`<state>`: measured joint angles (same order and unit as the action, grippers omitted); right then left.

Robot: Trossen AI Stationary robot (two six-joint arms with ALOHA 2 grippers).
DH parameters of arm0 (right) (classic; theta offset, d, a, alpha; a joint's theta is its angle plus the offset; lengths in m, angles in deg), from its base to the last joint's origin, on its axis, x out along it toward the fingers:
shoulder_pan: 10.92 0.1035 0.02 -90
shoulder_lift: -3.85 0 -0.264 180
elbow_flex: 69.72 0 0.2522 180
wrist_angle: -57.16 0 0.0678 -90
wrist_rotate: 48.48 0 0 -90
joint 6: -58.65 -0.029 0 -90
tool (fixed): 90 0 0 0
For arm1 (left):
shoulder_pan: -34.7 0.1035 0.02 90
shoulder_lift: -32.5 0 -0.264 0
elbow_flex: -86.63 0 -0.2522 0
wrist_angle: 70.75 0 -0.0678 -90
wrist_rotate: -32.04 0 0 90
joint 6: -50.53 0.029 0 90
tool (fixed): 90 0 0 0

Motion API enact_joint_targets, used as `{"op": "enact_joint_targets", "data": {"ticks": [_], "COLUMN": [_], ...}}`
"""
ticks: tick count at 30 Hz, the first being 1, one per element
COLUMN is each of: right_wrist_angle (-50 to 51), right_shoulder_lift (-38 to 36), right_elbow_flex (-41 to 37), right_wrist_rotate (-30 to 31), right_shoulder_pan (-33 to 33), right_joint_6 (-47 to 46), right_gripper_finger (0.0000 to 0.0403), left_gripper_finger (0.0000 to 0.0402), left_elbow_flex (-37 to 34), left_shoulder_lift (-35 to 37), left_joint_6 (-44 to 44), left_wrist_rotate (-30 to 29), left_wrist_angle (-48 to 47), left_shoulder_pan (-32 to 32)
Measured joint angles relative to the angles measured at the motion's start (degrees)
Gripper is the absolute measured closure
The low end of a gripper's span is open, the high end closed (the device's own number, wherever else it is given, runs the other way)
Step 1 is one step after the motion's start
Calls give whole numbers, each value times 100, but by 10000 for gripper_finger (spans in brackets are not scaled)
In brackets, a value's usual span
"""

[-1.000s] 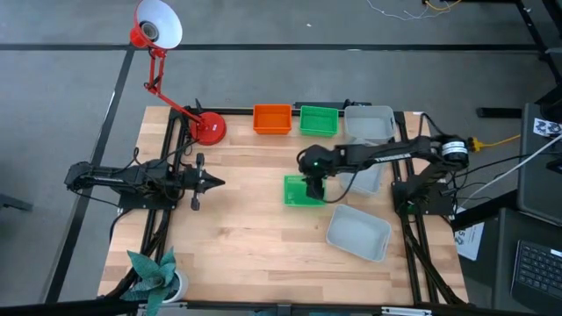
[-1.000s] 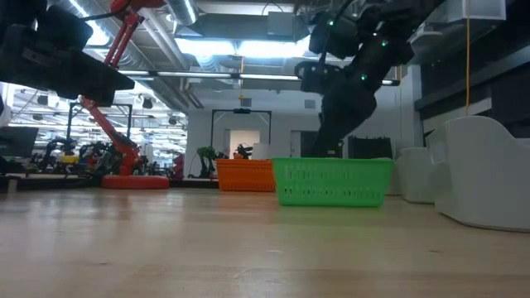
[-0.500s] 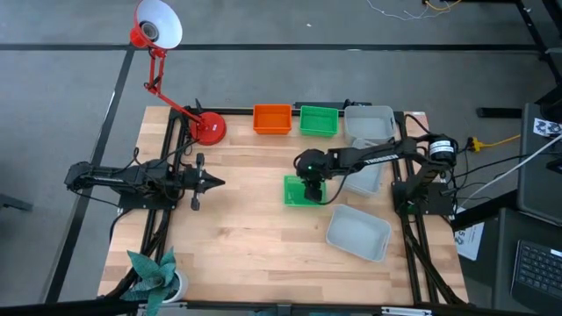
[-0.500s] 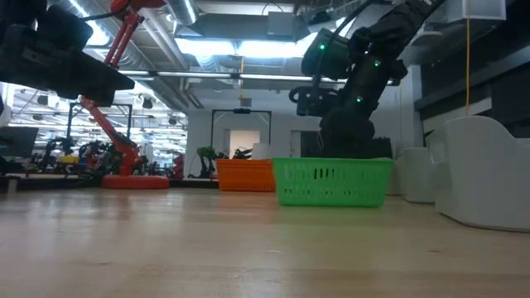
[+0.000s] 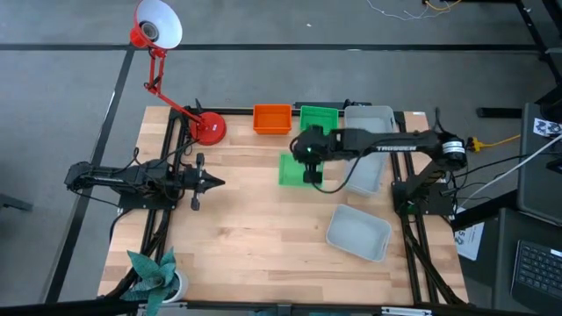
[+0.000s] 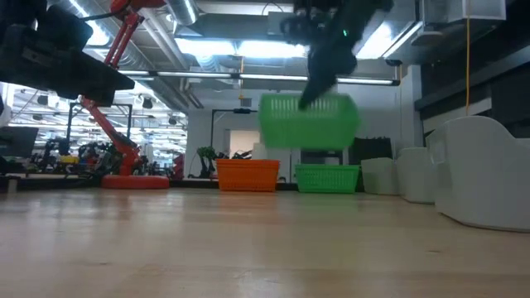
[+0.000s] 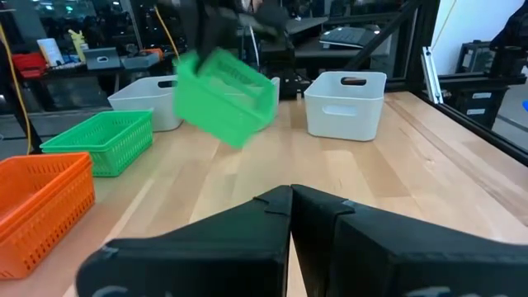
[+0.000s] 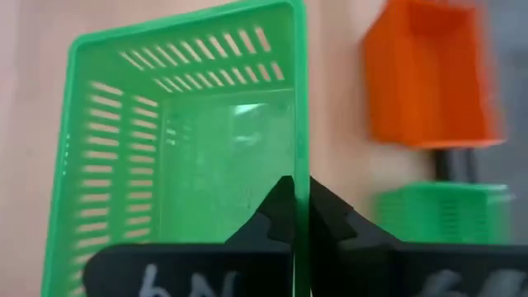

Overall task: Stack baskets by color
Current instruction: Stack the green bin on the top green bin

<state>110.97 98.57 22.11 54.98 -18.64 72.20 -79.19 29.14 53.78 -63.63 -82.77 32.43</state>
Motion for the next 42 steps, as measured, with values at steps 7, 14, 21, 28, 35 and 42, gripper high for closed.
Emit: {"op": "enact_joint_targets", "data": {"ticks": [7,14,21,28,35,42], "right_wrist_angle": [432,-61,35,229,227,34], "right_shoulder_lift": [-13,68,527,1118,1689,1943], "right_elbow_flex": [1150,1285,1285,1281,1276,1276], "right_wrist_rotate": [37,-1763,-3385,-3874,-3858,-3664], "right_shoulder_pan": [-702,-2623,-3977,-4590,-4704,-4704], "right_joint_6": [1110,1983,2280,2587,2851,3154], "right_gripper_finger": [401,401,402,402,402,402], "left_gripper_finger": [401,401,401,401,401,401], "left_elbow_flex": [0,0,0,0,0,0], "left_shoulder_lift": [2,2,0,2,2,2], "left_joint_6": [0,0,0,1,2,0], "left_wrist_rotate": [0,0,0,-1,0,0], "left_wrist_angle": [2,2,2,2,2,2], "left_shoulder_pan": [0,0,0,0,0,0]}}
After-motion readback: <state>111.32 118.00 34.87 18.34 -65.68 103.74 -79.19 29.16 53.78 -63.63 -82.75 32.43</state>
